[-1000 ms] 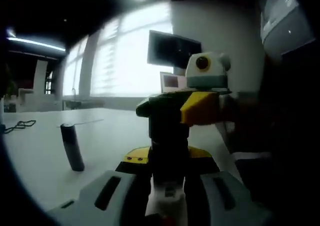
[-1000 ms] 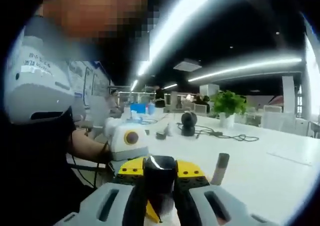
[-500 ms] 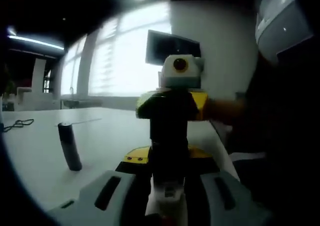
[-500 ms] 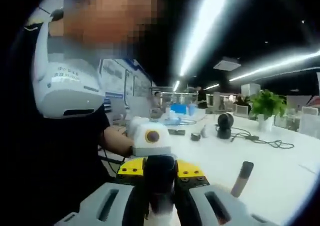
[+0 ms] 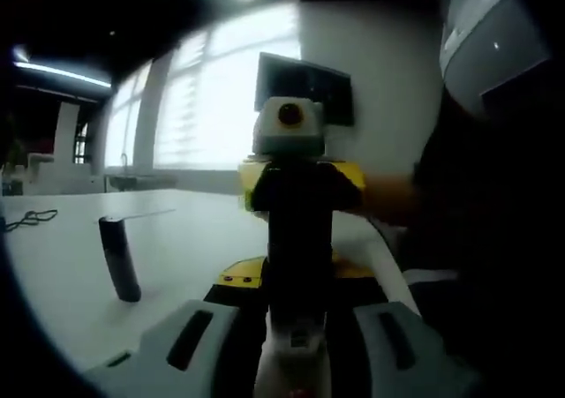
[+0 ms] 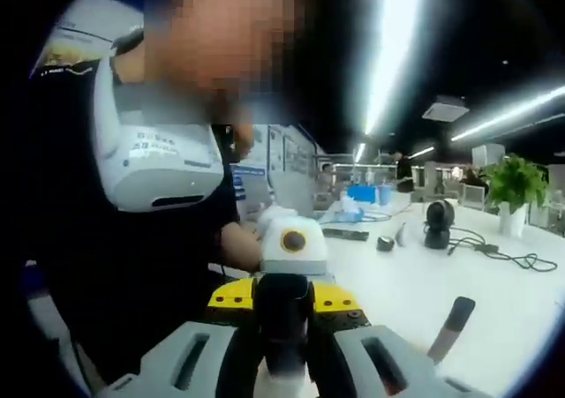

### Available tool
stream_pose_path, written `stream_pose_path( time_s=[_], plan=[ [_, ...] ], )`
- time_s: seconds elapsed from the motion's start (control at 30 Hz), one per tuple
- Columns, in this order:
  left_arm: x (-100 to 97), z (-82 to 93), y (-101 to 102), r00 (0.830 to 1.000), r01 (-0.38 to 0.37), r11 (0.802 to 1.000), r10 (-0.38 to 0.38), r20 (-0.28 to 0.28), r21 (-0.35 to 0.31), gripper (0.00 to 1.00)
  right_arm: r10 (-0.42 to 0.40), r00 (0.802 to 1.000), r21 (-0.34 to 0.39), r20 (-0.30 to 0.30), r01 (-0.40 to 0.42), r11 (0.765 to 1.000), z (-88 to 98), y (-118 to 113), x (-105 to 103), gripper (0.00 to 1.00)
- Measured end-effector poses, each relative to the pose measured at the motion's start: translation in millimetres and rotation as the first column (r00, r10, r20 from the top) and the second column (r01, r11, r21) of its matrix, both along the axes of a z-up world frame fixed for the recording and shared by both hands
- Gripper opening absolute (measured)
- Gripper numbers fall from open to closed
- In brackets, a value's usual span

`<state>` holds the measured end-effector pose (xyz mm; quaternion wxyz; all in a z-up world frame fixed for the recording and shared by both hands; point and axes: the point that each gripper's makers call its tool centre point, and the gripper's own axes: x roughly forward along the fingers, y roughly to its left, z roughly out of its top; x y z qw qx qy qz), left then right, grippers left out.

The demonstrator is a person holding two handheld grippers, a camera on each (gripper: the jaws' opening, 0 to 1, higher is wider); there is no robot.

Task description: Pick up cosmetic bottle twist off cap place on table pick up cap screw tight cap place on table

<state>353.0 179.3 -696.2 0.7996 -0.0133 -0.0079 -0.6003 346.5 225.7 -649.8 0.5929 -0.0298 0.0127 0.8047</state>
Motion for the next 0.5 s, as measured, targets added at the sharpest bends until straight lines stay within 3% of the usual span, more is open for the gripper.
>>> stream_pose_path(
  time_s=[0.13,0.33,0.43,0.5],
  plan=[
    [-0.3,0.0,-0.2,1.000,0.005,1.000,-0.005,-0.002,-0.002,0.14,0.050,0.999,-0.014,-0.006,-0.050,0.999,0.4,-1.2,0.8,0.14],
    [-0.7,0.1,-0.8,1.000,0.004,1.000,-0.004,0.001,-0.002,0.14,0.059,0.998,-0.030,-0.002,-0.059,0.998,0.1,-3.3,0.2,0.14],
    [-0.8,0.1,-0.8,1.000,0.002,1.000,-0.002,0.005,-0.002,0.14,0.024,1.000,-0.040,0.004,-0.024,0.999,-0.5,-2.7,-0.9,0.15],
    [-0.6,0.1,-0.6,1.000,0.000,1.000,0.000,0.006,-0.002,0.14,-0.037,0.999,-0.048,0.004,0.037,0.998,-1.2,-1.7,4.3,0.21]
  ],
)
